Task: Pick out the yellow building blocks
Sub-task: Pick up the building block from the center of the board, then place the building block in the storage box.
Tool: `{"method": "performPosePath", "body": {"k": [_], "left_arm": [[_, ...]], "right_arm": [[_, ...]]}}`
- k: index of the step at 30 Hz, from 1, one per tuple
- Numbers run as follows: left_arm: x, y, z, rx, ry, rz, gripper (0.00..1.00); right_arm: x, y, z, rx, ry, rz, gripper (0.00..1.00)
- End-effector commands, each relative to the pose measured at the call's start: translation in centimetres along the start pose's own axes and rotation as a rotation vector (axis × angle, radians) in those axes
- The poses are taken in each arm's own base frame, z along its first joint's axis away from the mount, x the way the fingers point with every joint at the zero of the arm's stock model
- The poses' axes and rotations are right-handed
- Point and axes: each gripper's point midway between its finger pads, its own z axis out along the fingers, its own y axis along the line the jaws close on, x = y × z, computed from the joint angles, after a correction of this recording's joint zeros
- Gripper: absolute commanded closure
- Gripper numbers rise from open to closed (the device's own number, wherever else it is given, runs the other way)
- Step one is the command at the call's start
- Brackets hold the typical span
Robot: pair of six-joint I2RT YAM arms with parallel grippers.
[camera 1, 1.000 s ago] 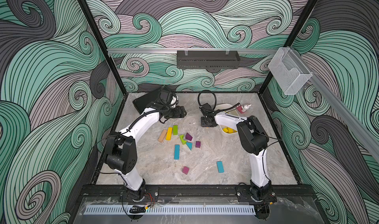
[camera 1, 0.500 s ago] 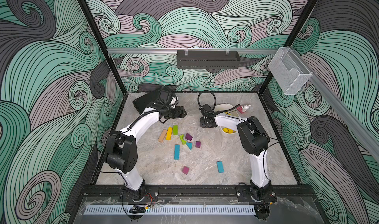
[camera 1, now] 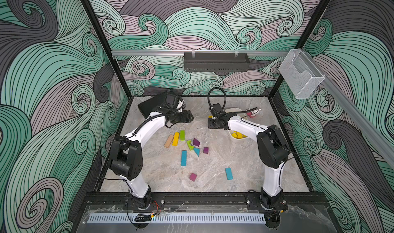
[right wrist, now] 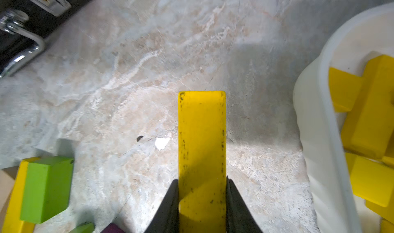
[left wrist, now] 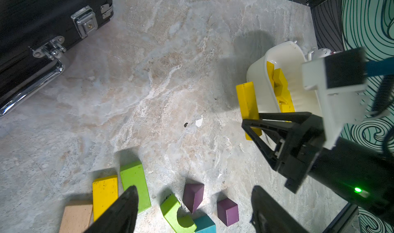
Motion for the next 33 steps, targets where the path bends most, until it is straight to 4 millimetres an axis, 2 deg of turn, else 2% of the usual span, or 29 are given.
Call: {"method": "performPosePath", "body": {"k": [1,9,13,17,20,23,33], "left_arm": [[-0.9,-0.1,-0.4,0.01,-0.024,-0.007,0.18],[-1.2,0.3,-0.8,-0.016,-0.042,0.006,0.18],[-1.2,0.6,-0.7,-0.036,-0.056,0.008,0.18],[-1.3,0.2,-0.1,-0.022,-0.069,-0.023,0.18],[-1.4,-0.9,0.2,-0.005,-0.066,-0.043,0.18],[-1.3,-2.3,0.8,0.017,-0.053,-0.068,0.18],[-0.9,-9.4,4.4,0.088,-0.024,-0.024,0.18]], "right_arm": [[0.0,0.2,-1.2,-0.003,0.008,-0.023,0.81],[-1.4,0.6,-4.1,-0.034,-0.025,-0.04,0.82],[-1.7,0.5,-5.4,-0.071,-0.023,-0.041,0.82],[-1.5,-0.1,-6.6,-0.112,-0.01,-0.038,0.82],[-1.4,-1.6,-7.1,-0.119,-0.009,-0.022,0.81],[-1.1,-3.9,-7.4,-0.103,-0.003,0.032,0.82],[-0.7,-9.9,-9.7,-0.049,-0.034,0.14,0.82]]}}
